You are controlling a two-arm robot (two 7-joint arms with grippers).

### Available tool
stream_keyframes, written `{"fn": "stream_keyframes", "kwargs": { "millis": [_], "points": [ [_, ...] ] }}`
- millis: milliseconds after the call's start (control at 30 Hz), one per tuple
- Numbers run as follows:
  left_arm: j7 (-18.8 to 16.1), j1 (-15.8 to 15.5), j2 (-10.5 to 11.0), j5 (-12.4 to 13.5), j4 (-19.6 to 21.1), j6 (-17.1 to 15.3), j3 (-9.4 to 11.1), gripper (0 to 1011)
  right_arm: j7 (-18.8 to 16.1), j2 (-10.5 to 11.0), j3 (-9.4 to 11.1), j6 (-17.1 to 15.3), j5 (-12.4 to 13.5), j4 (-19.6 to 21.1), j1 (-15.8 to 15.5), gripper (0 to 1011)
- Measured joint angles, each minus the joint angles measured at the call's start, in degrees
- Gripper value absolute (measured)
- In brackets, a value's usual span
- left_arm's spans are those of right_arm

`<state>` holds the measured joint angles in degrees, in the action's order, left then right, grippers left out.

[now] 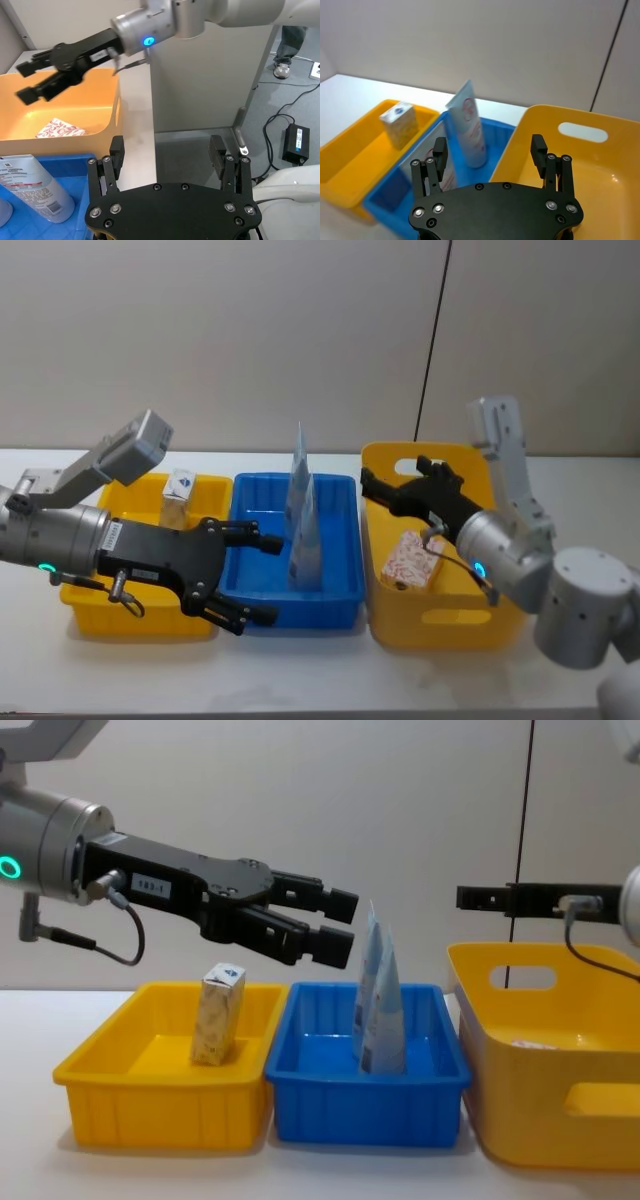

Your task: Bimanual collaborative sorting of washing and personal care products

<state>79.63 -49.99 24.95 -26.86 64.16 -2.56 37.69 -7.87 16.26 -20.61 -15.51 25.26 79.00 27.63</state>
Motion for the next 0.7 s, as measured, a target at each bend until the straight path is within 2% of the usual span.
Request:
{"fn": "stream_keyframes", "kwargs": {
  "millis": [233,467,700],
  "points": [
    [0.00,0.00,-0.01,0.00,0.00,0.00,0.00,1001,-2.98,3.33,0.48,-1.48,1.30,9.29,-6.56,1004],
    [0.00,0.00,-0.01,0.00,0.00,0.00,0.00,1001,-3.93,5.12,1.03,-2.13,1.86,14.89,-10.83,1004],
    [0.00,0.00,0.00,0.00,0.00,0.00,0.00,1001,-3.83,5.79,1.51,-2.52,1.85,18.22,-13.69,1003]
  ]
}}
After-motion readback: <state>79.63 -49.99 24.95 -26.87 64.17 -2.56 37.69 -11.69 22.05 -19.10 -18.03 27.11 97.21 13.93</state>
